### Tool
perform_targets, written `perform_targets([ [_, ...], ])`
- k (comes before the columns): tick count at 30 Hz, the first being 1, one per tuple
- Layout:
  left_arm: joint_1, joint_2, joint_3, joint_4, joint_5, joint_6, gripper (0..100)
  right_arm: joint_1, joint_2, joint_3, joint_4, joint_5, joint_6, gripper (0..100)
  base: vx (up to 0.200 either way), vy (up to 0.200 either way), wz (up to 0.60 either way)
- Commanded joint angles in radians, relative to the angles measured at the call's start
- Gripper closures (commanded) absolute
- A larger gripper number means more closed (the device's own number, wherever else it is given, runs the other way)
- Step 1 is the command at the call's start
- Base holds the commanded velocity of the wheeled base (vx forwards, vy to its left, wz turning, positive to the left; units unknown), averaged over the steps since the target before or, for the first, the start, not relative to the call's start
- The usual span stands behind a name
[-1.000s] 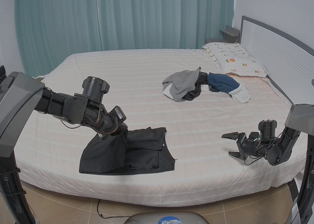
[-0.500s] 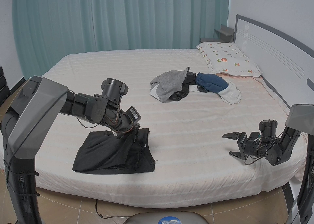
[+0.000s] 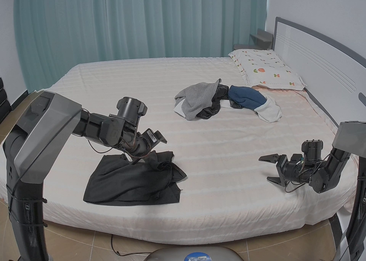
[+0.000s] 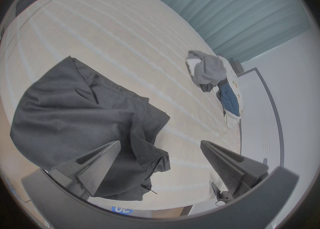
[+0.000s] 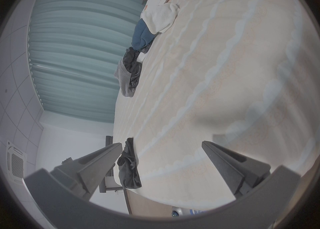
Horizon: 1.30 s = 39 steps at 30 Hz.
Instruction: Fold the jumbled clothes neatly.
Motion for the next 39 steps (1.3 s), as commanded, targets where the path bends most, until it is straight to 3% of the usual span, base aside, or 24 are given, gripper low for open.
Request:
perform_targets([
  [1,0.050,-0.066,0.046,-0.001,-0.009,-0.003,0,0.000,0.001,0.000,0.000,0.001,0.000,0,0.000,0.000,0.00],
  [7,0.119,-0.086,0.117,-0.024,-0.071,-0.017,0,0.000,0.001,0.001,0.000,0.001,0.000,0,0.000,0.100,0.00],
  [10,0.167,-0.103,0.214,-0.139,-0.141,-0.074,0,0.000,0.001,0.000,0.000,0.001,0.000,0,0.000,0.200,0.00],
  [14,0.210,-0.097,0.301,-0.241,-0.175,-0.077,0,0.000,0.001,0.000,0.000,0.001,0.000,0,0.000,0.200,0.00],
  [23,0.277,-0.055,0.326,-0.334,-0.177,-0.073,0,0.002,0.003,0.000,0.001,-0.004,-0.002,0,0.000,0.200,0.00],
  [34,0.280,-0.006,0.307,-0.342,-0.175,-0.066,0,0.004,0.003,-0.002,0.001,-0.004,0.000,0,0.000,0.200,0.00],
  [39,0.280,-0.003,0.318,-0.342,-0.174,-0.068,0,0.008,0.003,0.000,0.000,-0.006,0.000,0,0.000,0.000,0.00],
])
